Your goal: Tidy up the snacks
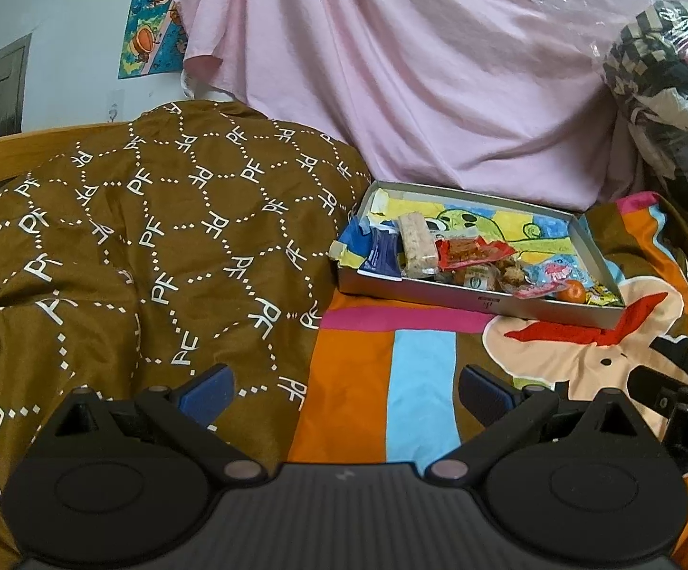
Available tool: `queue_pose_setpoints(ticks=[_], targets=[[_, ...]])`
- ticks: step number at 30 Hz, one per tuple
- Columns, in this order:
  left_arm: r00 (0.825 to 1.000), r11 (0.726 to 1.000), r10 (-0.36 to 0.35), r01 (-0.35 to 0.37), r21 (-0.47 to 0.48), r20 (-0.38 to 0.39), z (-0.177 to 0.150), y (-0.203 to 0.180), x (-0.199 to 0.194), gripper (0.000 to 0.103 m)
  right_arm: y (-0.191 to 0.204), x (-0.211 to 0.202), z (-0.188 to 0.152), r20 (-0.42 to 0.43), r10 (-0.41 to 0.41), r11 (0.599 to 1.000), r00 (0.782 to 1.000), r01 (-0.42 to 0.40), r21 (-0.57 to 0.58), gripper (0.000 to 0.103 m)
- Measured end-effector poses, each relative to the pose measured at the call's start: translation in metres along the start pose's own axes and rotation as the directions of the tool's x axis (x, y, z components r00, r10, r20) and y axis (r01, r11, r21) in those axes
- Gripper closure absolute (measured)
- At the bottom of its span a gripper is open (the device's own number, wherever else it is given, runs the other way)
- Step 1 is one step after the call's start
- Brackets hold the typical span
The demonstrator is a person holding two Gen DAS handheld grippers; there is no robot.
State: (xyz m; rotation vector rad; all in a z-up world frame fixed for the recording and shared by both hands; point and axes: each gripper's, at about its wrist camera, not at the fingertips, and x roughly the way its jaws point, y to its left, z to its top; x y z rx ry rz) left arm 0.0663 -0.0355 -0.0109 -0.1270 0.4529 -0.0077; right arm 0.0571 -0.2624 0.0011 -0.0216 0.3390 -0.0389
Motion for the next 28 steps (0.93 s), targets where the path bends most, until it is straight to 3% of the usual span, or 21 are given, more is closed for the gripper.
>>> queue_pose_setpoints(ticks=[8, 28], targets=[[0.999, 1.000, 0.014, -0.014, 0.011, -0.044, 0.0032, 0.0031, 0.0048, 0.000, 0.0038, 0.0043, -0.0028, -0.017, 0.003, 1.000, 1.000, -0.003, -0.023, 0.001], [1.000, 0.999, 0.020, -0.019, 0.044, -0.006, 0.0003, 0.0007, 0.0004, 0.000, 0.0071, 0.0050, -0.0041, -0.024, 0.009, 0.999, 1.000, -0.010, -0.042, 0.001]])
